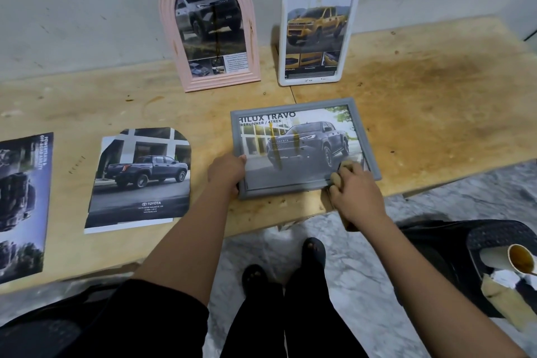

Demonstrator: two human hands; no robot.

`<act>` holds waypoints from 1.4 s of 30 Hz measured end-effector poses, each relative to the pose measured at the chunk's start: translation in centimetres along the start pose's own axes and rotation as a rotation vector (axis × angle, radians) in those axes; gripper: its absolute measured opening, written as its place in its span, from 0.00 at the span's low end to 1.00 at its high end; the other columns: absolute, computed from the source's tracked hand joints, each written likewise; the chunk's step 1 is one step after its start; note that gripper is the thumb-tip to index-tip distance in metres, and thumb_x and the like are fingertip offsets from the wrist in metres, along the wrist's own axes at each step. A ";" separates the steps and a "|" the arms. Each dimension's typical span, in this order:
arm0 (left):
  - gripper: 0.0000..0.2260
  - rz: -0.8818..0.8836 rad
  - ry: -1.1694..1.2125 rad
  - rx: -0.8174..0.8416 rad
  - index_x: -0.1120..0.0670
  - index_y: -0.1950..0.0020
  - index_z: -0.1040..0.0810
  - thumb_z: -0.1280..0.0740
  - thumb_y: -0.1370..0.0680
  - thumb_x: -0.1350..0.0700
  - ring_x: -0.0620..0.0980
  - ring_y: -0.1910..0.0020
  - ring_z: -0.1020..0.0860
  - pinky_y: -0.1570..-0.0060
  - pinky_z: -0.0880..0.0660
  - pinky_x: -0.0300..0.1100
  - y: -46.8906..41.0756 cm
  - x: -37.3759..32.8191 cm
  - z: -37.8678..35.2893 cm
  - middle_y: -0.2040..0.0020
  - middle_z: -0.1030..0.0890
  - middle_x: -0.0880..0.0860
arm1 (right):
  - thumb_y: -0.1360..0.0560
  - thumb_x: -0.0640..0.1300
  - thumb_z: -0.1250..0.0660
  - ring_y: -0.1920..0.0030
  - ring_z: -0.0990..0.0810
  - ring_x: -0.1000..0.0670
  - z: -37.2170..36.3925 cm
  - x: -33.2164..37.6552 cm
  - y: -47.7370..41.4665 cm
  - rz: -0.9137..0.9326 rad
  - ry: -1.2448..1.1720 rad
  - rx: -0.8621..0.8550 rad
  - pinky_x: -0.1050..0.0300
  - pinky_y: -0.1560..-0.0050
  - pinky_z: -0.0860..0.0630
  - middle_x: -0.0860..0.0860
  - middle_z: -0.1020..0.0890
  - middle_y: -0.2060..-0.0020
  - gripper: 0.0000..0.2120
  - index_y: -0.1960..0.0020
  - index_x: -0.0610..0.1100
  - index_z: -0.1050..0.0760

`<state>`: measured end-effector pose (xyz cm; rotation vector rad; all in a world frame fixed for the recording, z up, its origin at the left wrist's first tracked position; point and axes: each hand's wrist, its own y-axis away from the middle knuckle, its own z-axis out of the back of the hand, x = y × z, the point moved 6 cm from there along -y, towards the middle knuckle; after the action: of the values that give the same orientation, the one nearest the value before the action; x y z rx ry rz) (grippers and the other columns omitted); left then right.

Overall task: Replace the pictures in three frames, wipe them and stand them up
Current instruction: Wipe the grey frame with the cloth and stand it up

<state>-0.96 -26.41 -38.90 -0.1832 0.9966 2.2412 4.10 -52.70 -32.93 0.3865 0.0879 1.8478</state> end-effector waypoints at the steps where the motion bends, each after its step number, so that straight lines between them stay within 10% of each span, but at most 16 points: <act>1: 0.19 -0.004 -0.008 -0.006 0.58 0.53 0.27 0.48 0.18 0.46 0.59 0.58 0.20 0.53 0.25 0.46 0.0 0.0 0.0 0.55 0.19 0.60 | 0.23 0.47 0.41 0.42 0.30 0.41 -0.6 0.6 0.0 0.024 0.083 0.014 0.51 0.42 0.34 0.44 0.30 0.38 0.14 0.42 0.40 0.28; 9: 0.21 -0.008 -0.030 -0.047 0.59 0.48 0.24 0.49 0.18 0.46 0.60 0.52 0.20 0.51 0.26 0.46 -0.2 0.2 -0.2 0.51 0.18 0.61 | 0.22 0.42 0.43 0.30 0.39 0.38 -2.7 2.1 -0.3 -0.010 0.264 0.049 0.53 0.39 0.32 0.40 0.34 0.34 0.16 0.36 0.37 0.34; 25: 0.19 -0.016 0.022 -0.084 0.58 0.48 0.23 0.48 0.19 0.46 0.57 0.56 0.20 0.58 0.31 0.43 -0.6 0.4 -0.4 0.53 0.18 0.60 | 0.23 0.35 0.45 0.39 0.32 0.40 -3.0 5.7 0.3 0.008 0.213 0.017 0.54 0.45 0.33 0.39 0.31 0.41 0.14 0.39 0.35 0.29; 33: 0.20 -0.014 0.027 -0.072 0.59 0.46 0.23 0.47 0.19 0.46 0.58 0.53 0.20 0.53 0.27 0.46 -0.5 0.3 -0.3 0.50 0.18 0.60 | 0.26 0.39 0.43 0.44 0.27 0.39 -5.6 12.7 2.1 0.220 0.133 0.059 0.49 0.46 0.28 0.39 0.23 0.47 0.14 0.45 0.35 0.24; 37: 0.20 -0.018 0.008 -0.044 0.60 0.46 0.23 0.47 0.19 0.46 0.59 0.51 0.21 0.53 0.28 0.45 -0.5 0.3 -0.1 0.49 0.19 0.61 | 0.43 0.35 0.27 0.68 0.22 0.48 -7.0 17.1 2.9 0.396 0.087 -0.001 0.63 0.74 0.29 0.45 0.21 0.68 0.09 0.63 0.39 0.20; 42: 0.20 -0.050 -0.002 0.003 0.62 0.44 0.25 0.47 0.18 0.47 0.58 0.54 0.22 0.55 0.28 0.46 -0.5 0.1 0.2 0.52 0.21 0.60 | 0.34 0.32 0.40 0.64 0.23 0.44 -7.3 16.2 3.3 0.553 -0.073 0.015 0.55 0.67 0.24 0.40 0.23 0.64 0.09 0.59 0.35 0.22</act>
<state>-0.67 -25.98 -39.08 -0.2025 0.9837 2.1942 -5.33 -37.45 -35.44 0.5251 -0.0629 2.3751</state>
